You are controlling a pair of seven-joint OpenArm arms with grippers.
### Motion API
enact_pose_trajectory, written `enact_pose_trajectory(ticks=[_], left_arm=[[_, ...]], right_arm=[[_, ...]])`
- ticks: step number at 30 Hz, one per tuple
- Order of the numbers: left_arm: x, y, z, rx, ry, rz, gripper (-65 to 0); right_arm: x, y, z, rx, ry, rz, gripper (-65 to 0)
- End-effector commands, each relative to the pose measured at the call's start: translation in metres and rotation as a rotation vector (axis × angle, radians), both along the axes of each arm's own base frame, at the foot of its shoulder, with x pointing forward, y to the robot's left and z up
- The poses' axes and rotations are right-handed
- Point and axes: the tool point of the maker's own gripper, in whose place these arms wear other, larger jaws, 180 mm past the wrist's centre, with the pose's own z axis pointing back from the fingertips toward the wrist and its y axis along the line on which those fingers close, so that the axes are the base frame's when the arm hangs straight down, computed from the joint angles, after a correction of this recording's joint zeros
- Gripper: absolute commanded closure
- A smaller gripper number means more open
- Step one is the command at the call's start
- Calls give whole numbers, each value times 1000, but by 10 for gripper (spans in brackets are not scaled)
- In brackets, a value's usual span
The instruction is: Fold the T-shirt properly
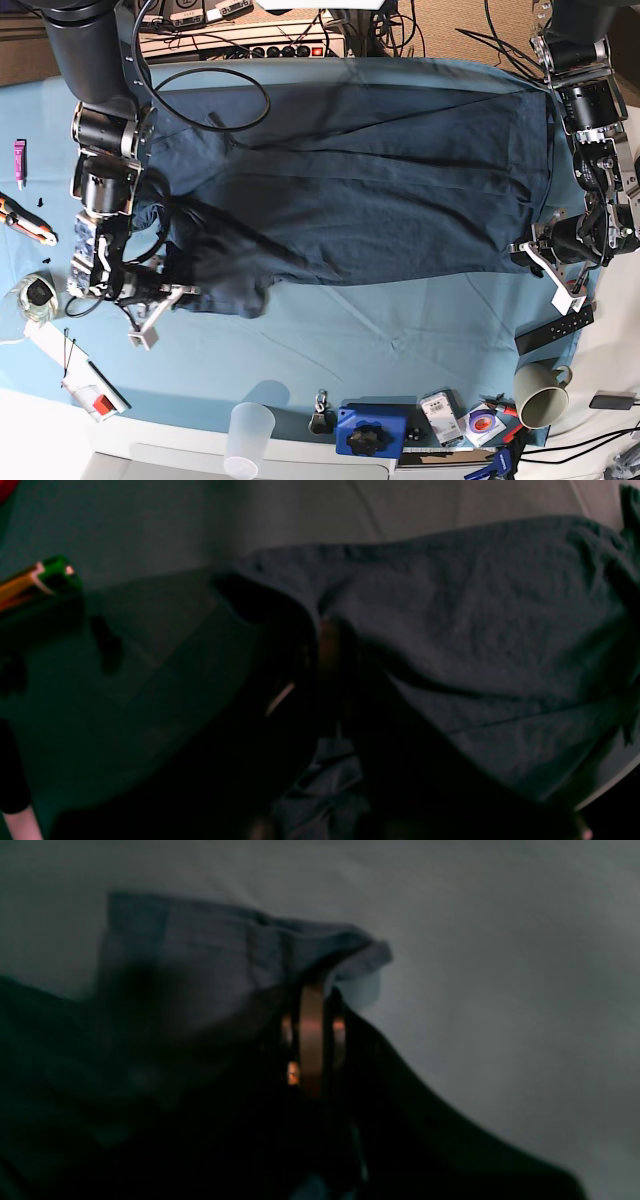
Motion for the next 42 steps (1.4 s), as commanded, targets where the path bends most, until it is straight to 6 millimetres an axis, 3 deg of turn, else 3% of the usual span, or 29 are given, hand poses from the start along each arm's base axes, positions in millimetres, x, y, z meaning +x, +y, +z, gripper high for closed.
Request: enact_pose_trajectory(ticks=[1, 7, 13, 18, 24, 30, 35, 42], left_arm=[[12, 6, 18, 8, -62, 4, 0], [12, 6, 19, 8, -61, 3, 0], [6, -9, 23, -41, -65, -80, 0], [9, -13, 38, -35, -117, -120, 0], [6, -9, 46, -6, -138, -131, 0], [-16, -4, 30, -6, -88, -122, 0], [-35, 13, 37, 22, -131, -80, 0], [-61, 14, 36, -45, -153, -97, 0]], right_arm=[[24, -6, 37, 6, -107, -10, 0], [27, 1, 69, 78, -181, 15, 0], [17, 2, 69, 141, -147, 10, 0], [-5, -2, 62, 180, -165, 21, 0], [-35, -18, 77, 165, -268, -8, 0], [-67, -21, 84, 105, -330, 27, 0], [-86, -13, 87, 114, -358, 54, 0], [-109, -20, 92, 121, -376, 35, 0]])
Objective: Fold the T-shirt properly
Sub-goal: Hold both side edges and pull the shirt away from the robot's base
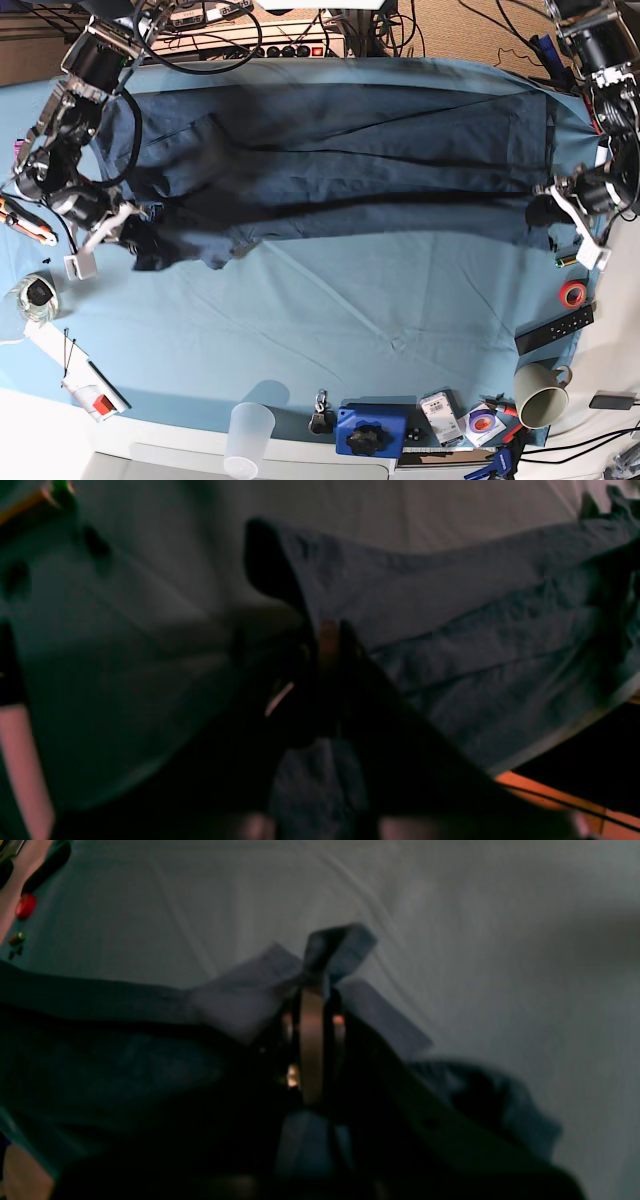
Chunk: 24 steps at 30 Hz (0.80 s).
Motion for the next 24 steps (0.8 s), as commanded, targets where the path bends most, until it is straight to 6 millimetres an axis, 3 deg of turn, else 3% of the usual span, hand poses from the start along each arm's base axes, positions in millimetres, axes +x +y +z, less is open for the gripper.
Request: enact_pose_trajectory(ticks=[1, 8, 18, 24], left_arm=[[6, 6, 14, 3, -45, 5, 0], [-3, 22, 15, -2, -47, 57, 0], [-27, 21, -5, -2, 29, 55, 0], [-40, 21, -15, -1, 70, 53, 0]], right_arm=[[5, -6, 22, 3, -74, -7, 0], [-23, -24, 33, 16, -106, -61, 0], [-57, -29, 5, 13, 3, -74, 0], [-74, -50, 8, 37, -10, -147, 0]])
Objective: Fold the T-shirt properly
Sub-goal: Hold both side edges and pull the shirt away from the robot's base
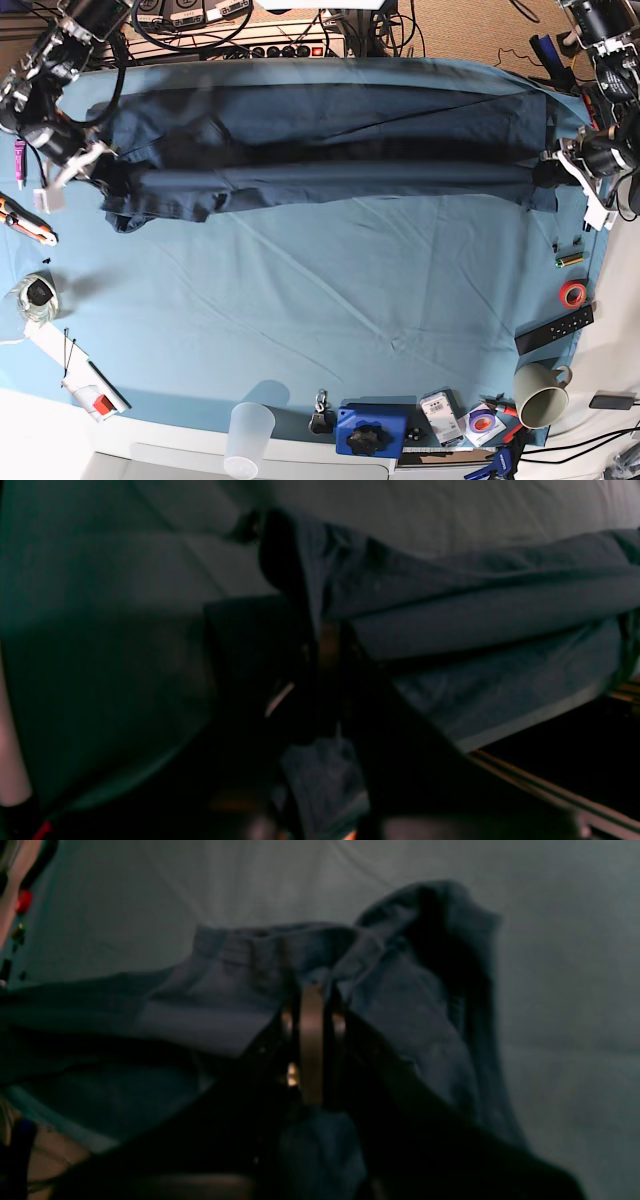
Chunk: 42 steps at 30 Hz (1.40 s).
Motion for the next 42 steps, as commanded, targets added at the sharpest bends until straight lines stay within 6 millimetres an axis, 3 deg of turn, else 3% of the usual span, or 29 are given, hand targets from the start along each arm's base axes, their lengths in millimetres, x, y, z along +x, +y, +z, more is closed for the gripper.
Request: enact_pose_trajectory(ticks=[1, 11, 19, 20, 23, 25, 32, 38, 42], left_arm=[[6, 7, 11, 19, -33, -3, 0], [-9, 7, 1, 24, 13, -7, 0], [-20, 6, -6, 27, 59, -22, 0], [-20, 6, -6, 27, 59, -22, -25], [-20, 7, -6, 27, 59, -22, -242], [-20, 6, -5, 27, 58, -22, -330], [-21, 11, -4, 79, 61, -28, -346], [-6, 22, 17, 222, -27, 0, -346], [-14, 20, 9, 221, 1, 1, -346]], right_arm=[[4, -9, 17, -15, -54, -12, 0], [-20, -17, 5, -22, 10, -23, 0], [-23, -17, 3, -23, 22, -22, 0], [-24, -17, 3, -23, 22, -22, 0], [-24, -17, 3, -23, 23, -22, -120], [-25, -15, 4, -12, 17, -18, -179], [-23, -20, 11, -26, 6, -8, -191], [-22, -23, 14, -38, 4, -6, -191], [-22, -24, 14, -40, 5, -6, -191]])
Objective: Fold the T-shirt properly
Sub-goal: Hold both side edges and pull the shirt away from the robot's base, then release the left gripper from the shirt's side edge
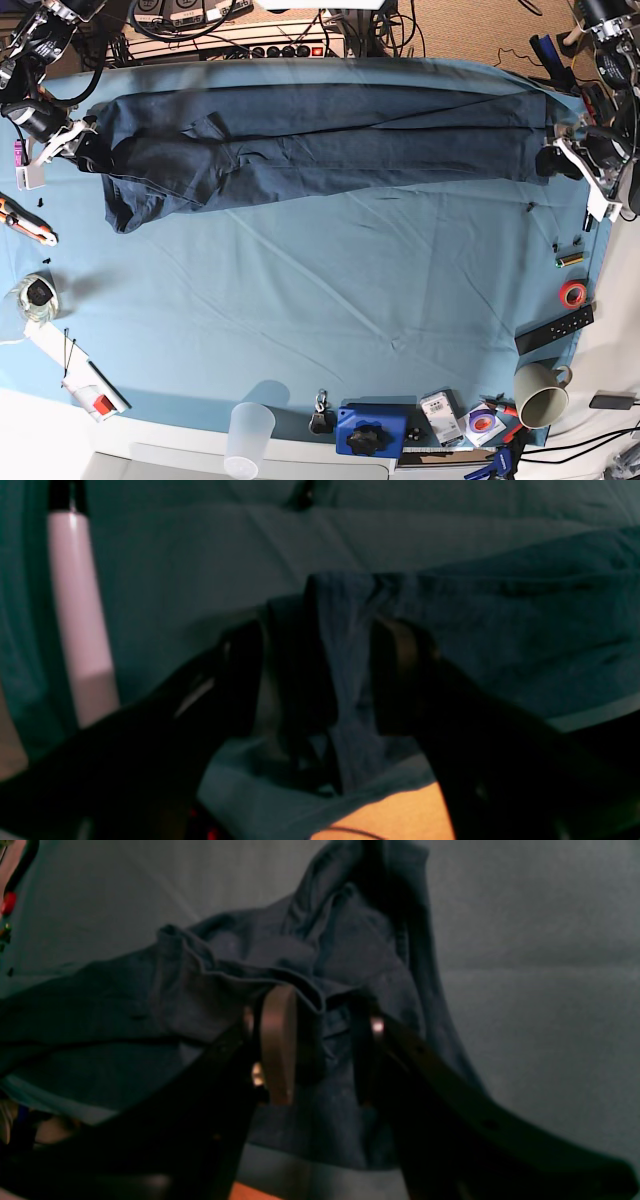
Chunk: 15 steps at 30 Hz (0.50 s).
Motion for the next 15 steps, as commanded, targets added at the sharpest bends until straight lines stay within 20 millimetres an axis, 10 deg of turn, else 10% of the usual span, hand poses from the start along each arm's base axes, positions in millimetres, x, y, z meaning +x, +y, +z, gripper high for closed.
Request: enact_pose_trajectory(ticks=[1, 15], left_arm=[[0, 2, 3, 4, -12, 3, -346], [-30, -12, -43, -252, 148, 81, -346]], right_arm=[[8, -5, 17, -19, -55, 5, -191], [8, -5, 17, -18, -56, 5, -191]])
